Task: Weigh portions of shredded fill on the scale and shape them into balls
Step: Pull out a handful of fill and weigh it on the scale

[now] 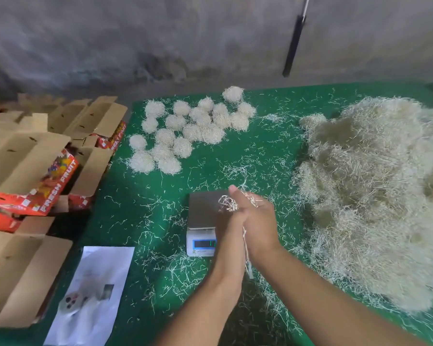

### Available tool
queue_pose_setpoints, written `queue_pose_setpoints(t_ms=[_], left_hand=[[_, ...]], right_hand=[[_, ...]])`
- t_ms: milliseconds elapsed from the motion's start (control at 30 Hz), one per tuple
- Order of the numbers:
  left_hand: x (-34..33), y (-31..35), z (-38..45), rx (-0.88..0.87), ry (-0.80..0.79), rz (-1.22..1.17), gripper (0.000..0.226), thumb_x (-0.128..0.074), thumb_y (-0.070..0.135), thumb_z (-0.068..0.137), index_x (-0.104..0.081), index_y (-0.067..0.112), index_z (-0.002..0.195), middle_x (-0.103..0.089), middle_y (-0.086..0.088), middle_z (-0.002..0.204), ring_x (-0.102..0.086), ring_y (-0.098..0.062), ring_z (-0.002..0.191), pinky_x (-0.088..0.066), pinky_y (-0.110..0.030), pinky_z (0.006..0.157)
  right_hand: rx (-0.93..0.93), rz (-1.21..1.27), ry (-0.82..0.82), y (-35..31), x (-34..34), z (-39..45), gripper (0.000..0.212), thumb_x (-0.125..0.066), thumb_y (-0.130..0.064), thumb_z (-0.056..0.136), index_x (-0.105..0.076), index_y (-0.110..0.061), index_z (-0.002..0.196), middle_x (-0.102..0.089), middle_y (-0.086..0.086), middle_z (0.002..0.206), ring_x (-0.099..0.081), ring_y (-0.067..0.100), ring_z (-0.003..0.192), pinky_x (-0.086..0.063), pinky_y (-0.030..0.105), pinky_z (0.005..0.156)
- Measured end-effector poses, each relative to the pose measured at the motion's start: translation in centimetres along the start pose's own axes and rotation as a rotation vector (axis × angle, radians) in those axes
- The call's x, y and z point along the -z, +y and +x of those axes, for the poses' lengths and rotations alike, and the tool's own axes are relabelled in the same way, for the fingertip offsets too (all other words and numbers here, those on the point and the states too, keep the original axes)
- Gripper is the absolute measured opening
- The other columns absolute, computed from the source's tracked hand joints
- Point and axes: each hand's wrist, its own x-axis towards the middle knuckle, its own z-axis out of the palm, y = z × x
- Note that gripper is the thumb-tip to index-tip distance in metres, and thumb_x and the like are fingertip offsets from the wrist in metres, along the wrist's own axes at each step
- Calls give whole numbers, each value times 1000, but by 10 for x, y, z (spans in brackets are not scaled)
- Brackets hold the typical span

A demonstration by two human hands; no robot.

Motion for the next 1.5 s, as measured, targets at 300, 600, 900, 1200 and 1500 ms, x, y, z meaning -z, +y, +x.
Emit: queue_pose_setpoints(t_ms=[300, 600, 900, 1200, 1500], left_hand=[[56, 14, -20, -220, 53, 337, 17, -61, 58, 80, -74, 62, 90, -64, 26, 134, -69, 3, 104, -55, -35, 92], [44, -42, -14, 513, -242, -740, 66, -41, 66, 103, -50, 19, 148, -53, -30, 149, -55, -45, 135, -43, -73, 105], [24, -11, -26, 389, -36, -702, 35, -58, 42, 100, -69, 18, 123, -72, -9, 117, -70, -31, 110, -56, -45, 91], [28, -8, -23, 351, 261, -660, 31, -59, 59, 99, -68, 31, 109, -71, -9, 115, -70, -30, 105, -57, -52, 87], [62, 13, 19, 37, 569, -594, 29, -46, 27, 109, -51, 23, 80, -61, -2, 84, -57, -14, 62, -47, -21, 39]], right_hand=[[-11, -69, -36, -9, 14, -9, 29, -79, -41, 91, -69, -14, 85, -73, 8, 86, -67, 19, 83, -52, 40, 83], [-361, -41, -315, -20, 13, -14, 42, -64, -56, 86, -83, -21, 101, -75, 18, 102, -74, 32, 90, -58, 47, 86], [445, -816, -382, 17, 16, -23, 44, -56, -46, 103, -67, -13, 75, -67, 0, 65, -63, 22, 58, -51, 36, 57], [771, -995, -459, 26, 21, -28, 53, -46, -68, 100, -49, -18, 82, -43, -14, 77, -43, 14, 76, -33, 31, 70], [311, -519, -481, 27, 28, -33, 66, -70, -70, 87, -53, -46, 147, -63, -24, 137, -62, -7, 123, -51, 19, 107]])
